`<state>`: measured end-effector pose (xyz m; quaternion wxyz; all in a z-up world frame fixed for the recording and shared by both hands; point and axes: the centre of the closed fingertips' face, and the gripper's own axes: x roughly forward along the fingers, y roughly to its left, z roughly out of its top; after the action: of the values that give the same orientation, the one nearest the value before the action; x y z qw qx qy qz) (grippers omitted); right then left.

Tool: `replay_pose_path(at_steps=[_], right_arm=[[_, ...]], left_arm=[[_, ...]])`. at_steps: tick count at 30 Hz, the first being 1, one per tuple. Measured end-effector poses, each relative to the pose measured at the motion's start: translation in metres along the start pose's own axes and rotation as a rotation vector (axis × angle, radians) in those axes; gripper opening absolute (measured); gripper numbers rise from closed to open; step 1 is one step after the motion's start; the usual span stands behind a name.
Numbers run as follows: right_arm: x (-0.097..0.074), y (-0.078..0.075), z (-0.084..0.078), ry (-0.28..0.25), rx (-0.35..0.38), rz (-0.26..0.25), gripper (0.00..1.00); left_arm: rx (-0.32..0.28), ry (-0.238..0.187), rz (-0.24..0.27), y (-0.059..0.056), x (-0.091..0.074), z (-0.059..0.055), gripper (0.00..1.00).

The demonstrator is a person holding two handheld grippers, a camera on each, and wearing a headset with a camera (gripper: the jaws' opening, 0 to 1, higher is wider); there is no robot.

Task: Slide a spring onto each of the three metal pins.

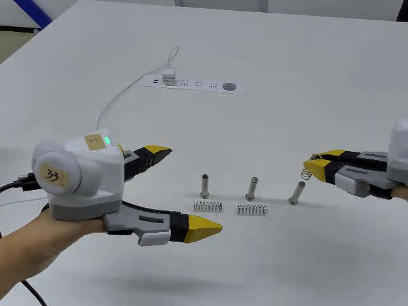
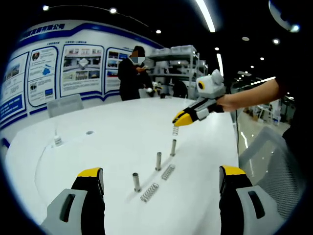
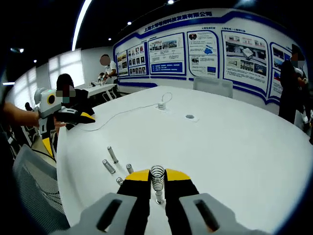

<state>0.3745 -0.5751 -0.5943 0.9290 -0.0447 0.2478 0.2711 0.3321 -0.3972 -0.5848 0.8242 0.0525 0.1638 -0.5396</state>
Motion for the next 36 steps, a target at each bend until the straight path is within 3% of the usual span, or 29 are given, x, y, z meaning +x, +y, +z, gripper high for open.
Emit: replay_pose_path(at_steps=[10,13,16,23,36], right_arm=[[0.009,0.003,-0.016,0.03,0.018,0.009,0.11],[0.009,0.002,-0.014,0.012,0.023,0.0,0.11],[0.01,0.0,-0.013,0.011,0.004,-0.012,0.11],[0.007,-0.003,-0.014,0.027,-0.002,-0.023,0.11],[0.015,0.001,-0.031,0.062,-0.003,-0.014,0.11]], left_arm=[[-0.03,0.012,0.008,0.001,0.0,-0.009,1.0],[-0.044,0.011,0.008,0.002,0.001,-0.009,1.0],[-0.076,-0.025,0.014,0.001,0.001,-0.002,1.0],[-0.09,-0.041,0.019,0.002,0.002,0.004,1.0],[-0.1,-0.035,0.025,0.001,0.0,0.0,1.0]])
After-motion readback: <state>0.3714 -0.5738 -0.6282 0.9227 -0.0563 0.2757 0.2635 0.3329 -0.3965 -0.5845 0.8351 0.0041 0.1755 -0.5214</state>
